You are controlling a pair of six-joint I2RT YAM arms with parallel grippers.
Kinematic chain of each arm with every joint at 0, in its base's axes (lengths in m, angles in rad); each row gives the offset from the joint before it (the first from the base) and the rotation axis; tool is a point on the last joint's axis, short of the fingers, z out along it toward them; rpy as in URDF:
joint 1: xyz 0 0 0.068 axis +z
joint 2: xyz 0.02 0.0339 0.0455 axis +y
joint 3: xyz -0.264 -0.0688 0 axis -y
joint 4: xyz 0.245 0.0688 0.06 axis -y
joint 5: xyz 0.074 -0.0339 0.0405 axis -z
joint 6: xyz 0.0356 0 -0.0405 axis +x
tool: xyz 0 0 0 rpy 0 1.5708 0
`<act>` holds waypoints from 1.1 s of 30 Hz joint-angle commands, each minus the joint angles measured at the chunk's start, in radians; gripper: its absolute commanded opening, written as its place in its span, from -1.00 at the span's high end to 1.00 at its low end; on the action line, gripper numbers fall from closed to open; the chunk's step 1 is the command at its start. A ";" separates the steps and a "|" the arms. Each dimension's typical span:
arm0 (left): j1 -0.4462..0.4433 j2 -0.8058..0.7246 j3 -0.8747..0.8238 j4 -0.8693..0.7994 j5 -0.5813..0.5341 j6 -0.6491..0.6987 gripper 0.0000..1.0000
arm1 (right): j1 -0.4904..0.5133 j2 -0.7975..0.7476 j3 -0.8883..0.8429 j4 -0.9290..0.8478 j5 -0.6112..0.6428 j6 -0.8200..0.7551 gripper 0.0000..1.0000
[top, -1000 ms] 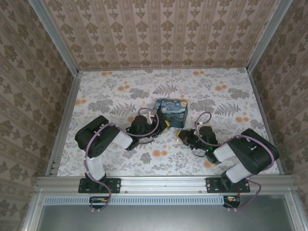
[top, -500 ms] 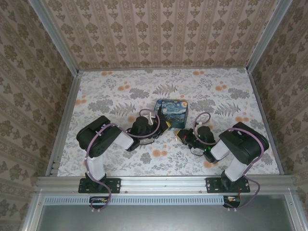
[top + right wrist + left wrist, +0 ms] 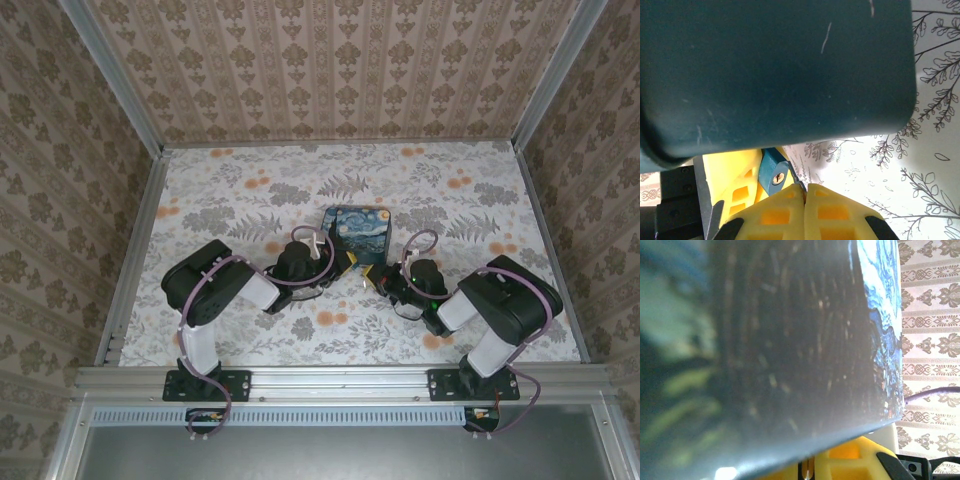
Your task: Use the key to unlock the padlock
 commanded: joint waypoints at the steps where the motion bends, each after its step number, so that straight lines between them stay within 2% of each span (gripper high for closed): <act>1: -0.008 0.019 0.027 0.025 -0.006 0.013 1.00 | 0.006 -0.031 0.021 -0.010 0.002 -0.011 1.00; 20: -0.014 0.028 0.034 -0.006 -0.028 0.044 1.00 | 0.005 -0.114 0.034 -0.103 0.007 -0.039 1.00; 33: -0.018 0.033 0.036 0.013 -0.028 0.030 1.00 | 0.005 -0.103 0.049 -0.104 0.009 -0.040 1.00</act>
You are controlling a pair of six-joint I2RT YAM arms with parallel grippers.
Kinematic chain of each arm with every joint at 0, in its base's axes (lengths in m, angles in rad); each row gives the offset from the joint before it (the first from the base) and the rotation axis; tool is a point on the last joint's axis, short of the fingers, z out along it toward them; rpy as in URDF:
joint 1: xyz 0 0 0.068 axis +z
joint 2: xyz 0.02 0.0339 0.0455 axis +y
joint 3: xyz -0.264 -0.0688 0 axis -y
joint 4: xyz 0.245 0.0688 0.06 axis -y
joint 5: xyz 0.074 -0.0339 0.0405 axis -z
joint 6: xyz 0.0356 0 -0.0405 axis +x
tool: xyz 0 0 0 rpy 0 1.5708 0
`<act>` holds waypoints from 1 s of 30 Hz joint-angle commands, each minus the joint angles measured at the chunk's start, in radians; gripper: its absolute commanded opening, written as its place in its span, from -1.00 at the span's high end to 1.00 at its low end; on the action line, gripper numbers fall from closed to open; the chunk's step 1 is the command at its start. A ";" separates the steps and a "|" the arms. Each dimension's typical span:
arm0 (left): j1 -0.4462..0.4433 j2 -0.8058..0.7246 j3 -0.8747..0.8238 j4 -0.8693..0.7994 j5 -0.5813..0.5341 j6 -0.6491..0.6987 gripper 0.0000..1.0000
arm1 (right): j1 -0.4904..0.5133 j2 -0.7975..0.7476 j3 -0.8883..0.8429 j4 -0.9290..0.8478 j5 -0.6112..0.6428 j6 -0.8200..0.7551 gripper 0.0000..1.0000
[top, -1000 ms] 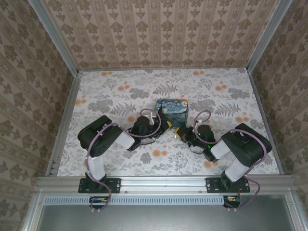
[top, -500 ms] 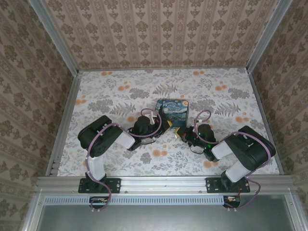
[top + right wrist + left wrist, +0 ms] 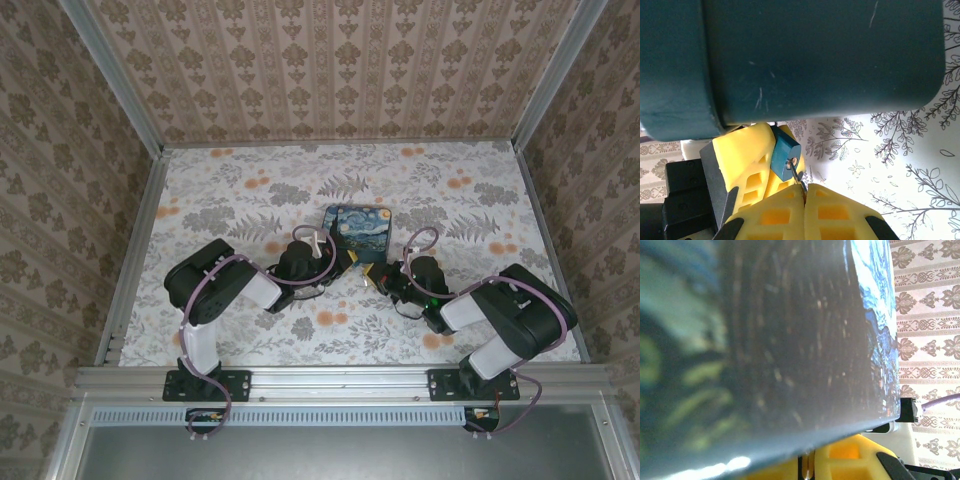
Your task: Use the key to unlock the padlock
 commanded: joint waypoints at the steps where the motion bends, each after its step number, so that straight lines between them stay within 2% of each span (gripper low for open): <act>1: -0.014 0.016 0.022 0.020 0.004 -0.007 1.00 | 0.005 -0.005 0.031 0.036 0.006 -0.014 1.00; 12: -0.049 0.040 0.043 0.156 -0.010 -0.154 1.00 | 0.001 0.064 0.031 0.164 0.014 0.018 1.00; 17: -0.068 0.030 0.036 0.171 -0.025 -0.173 1.00 | -0.015 0.091 0.030 0.248 0.012 0.031 1.00; 30: -0.086 -0.018 0.024 0.193 -0.027 -0.215 1.00 | -0.091 0.107 0.084 0.285 -0.130 -0.023 1.00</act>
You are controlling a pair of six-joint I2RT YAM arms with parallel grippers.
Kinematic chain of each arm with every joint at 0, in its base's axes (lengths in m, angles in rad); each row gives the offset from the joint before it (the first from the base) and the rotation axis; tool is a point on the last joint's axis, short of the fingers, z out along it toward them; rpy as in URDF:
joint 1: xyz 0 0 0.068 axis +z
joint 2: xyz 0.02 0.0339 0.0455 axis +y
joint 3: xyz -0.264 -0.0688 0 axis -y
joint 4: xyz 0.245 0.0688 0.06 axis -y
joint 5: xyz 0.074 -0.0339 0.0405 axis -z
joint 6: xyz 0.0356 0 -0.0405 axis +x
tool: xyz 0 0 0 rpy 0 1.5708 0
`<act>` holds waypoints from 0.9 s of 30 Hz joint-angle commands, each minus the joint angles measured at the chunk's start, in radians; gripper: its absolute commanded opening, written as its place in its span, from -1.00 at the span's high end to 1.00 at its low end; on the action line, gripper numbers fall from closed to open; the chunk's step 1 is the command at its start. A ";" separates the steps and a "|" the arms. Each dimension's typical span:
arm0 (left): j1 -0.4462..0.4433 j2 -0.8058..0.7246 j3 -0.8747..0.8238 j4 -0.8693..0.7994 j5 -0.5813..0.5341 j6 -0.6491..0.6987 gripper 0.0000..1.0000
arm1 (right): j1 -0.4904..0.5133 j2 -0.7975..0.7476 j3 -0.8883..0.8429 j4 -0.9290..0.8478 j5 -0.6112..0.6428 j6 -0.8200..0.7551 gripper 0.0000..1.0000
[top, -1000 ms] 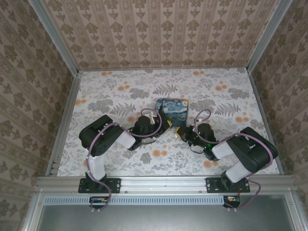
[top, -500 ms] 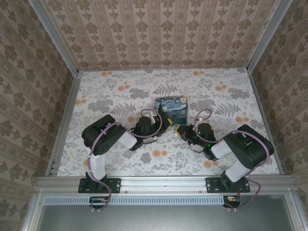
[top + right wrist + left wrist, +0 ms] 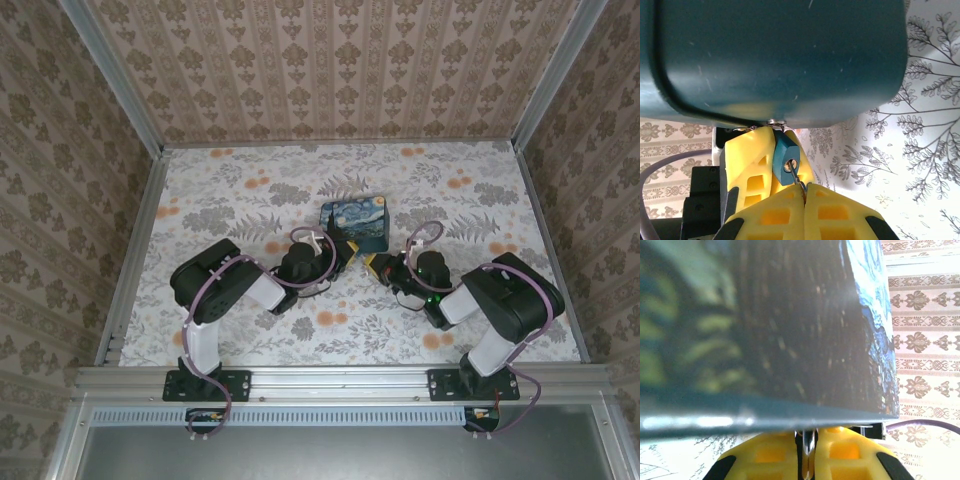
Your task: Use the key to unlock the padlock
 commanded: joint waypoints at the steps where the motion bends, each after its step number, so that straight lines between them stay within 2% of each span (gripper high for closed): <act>1: -0.058 -0.045 0.010 0.074 0.108 -0.032 1.00 | -0.013 0.005 0.067 0.094 -0.050 -0.047 1.00; 11: -0.076 -0.057 -0.011 0.073 0.101 -0.043 1.00 | -0.061 0.012 0.132 0.065 -0.133 -0.135 1.00; 27: -0.103 0.004 0.029 0.082 0.086 -0.031 1.00 | -0.028 0.055 0.179 0.100 -0.123 0.069 1.00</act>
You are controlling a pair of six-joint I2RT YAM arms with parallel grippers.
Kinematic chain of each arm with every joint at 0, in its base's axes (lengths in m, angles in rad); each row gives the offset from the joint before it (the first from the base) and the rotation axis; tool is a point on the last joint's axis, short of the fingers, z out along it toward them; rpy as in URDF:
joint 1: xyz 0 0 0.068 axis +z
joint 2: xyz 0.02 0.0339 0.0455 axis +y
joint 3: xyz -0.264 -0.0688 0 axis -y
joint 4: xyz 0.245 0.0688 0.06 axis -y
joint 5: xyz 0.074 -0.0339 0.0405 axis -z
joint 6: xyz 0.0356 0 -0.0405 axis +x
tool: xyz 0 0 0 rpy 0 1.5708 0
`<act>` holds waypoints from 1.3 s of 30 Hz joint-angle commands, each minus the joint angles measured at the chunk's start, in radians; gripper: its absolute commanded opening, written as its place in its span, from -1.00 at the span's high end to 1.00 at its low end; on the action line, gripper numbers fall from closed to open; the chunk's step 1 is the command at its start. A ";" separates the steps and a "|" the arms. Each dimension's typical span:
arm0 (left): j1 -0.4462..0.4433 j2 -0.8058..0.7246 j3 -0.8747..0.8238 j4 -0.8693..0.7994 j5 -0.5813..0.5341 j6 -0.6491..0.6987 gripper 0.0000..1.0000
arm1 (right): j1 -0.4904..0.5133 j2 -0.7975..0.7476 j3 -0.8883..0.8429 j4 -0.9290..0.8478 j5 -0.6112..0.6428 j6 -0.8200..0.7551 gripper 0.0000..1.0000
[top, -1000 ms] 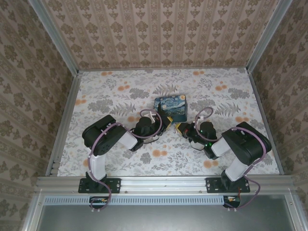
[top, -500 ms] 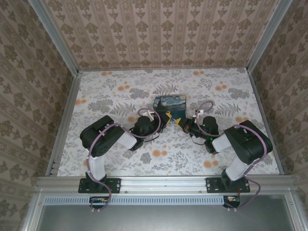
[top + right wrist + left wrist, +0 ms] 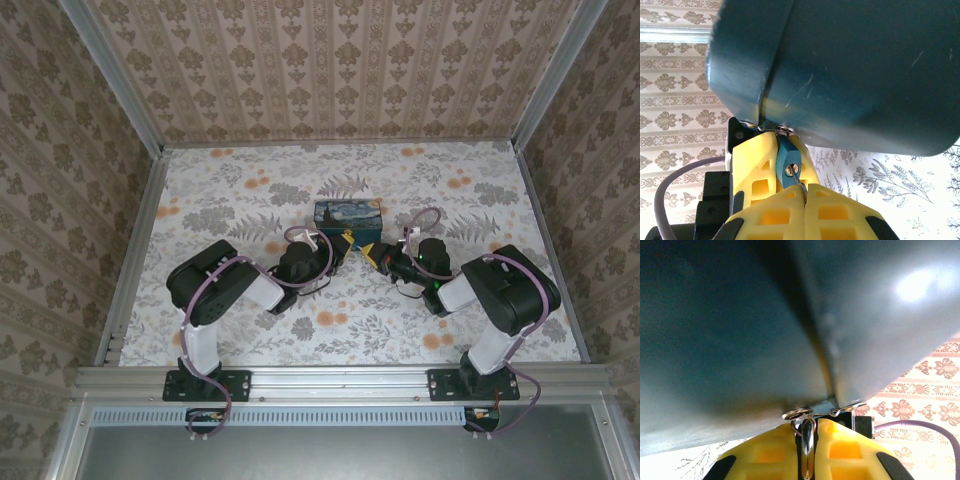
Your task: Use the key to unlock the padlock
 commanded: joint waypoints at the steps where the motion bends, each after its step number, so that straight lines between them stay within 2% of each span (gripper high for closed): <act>1: -0.103 0.023 0.037 0.056 0.183 0.002 1.00 | 0.028 0.016 0.083 0.120 0.009 0.064 1.00; 12: -0.132 0.029 0.046 0.055 0.156 -0.020 1.00 | 0.028 0.019 0.142 0.125 0.010 0.141 1.00; 26: -0.140 0.016 0.008 0.058 0.179 -0.023 1.00 | -0.039 0.161 0.175 0.118 -0.082 0.025 1.00; 38: -0.140 0.060 0.017 0.066 0.157 -0.011 1.00 | -0.004 0.177 0.211 0.117 -0.078 0.050 1.00; 39: -0.140 0.067 0.016 0.066 0.150 -0.007 1.00 | 0.000 0.178 0.211 0.116 -0.076 0.052 0.95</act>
